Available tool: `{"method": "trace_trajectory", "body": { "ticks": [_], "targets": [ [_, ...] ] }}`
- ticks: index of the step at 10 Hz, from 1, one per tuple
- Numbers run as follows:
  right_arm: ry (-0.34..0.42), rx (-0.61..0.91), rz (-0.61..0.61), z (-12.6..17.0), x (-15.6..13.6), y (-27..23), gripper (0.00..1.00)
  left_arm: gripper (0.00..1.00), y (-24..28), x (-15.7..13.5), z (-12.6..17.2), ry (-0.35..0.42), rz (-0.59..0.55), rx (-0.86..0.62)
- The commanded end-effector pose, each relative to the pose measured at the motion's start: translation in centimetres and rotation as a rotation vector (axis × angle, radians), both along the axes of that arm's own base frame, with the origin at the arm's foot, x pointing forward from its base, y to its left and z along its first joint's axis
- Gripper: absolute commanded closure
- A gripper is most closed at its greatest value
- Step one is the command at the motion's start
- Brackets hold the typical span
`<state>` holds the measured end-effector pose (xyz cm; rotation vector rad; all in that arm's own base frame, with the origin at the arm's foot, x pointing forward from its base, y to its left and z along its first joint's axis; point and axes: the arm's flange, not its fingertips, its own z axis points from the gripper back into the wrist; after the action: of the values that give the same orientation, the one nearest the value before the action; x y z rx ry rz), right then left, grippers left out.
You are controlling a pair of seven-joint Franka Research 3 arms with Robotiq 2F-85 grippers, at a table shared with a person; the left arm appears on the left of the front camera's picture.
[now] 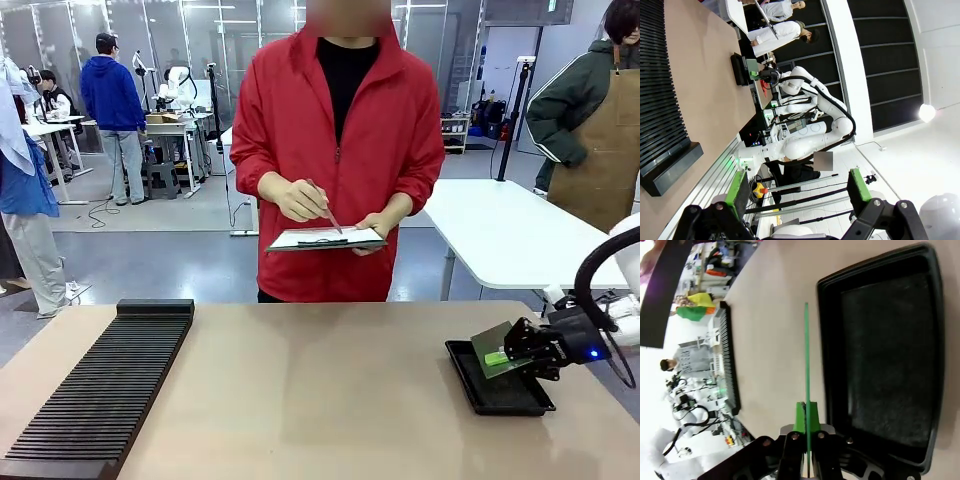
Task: Inspect the PCB.
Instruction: Place the Blank PCB in the ESD tray.
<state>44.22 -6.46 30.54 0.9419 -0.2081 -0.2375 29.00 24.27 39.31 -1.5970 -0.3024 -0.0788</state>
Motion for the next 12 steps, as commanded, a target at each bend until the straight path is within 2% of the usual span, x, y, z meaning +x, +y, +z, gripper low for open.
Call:
{"method": "trace_trajectory", "body": {
  "ticks": [1, 7, 8, 9, 10, 11, 12],
  "targets": [
    [0.000, -0.086, 0.022, -0.9, 1.5, 0.9, 0.97, 0.00, 0.0, -0.1, 0.1, -0.002, 0.002, 0.000],
    [0.025, -0.189, 0.007, -1.5, 2.5, 1.8, 0.97, 0.00, 0.0, -0.1, 0.1, -0.002, 0.002, 0.000],
    [0.024, -0.192, 0.002, -1.3, 2.4, 1.9, 0.79, 0.00, 0.0, -0.1, 0.1, -0.002, 0.002, 0.000],
    [0.023, -0.199, 0.000, -1.1, 2.2, 2.0, 0.69, 0.00, 0.0, -0.1, 0.1, -0.002, 0.002, 0.000],
    [0.016, -0.219, 0.000, -1.0, 2.0, 2.3, 0.45, 0.00, 0.0, -0.1, 0.1, -0.002, 0.002, 0.000],
    [0.008, -0.236, 0.000, -0.8, 1.8, 2.5, 0.60, 0.00, 0.0, -0.1, 0.1, -0.002, 0.002, 0.000],
    [0.002, -0.246, -0.015, -0.4, 1.6, 2.8, 0.10, 0.00, 0.0, -0.1, 0.1, -0.002, 0.002, 0.000]
  ]
}}
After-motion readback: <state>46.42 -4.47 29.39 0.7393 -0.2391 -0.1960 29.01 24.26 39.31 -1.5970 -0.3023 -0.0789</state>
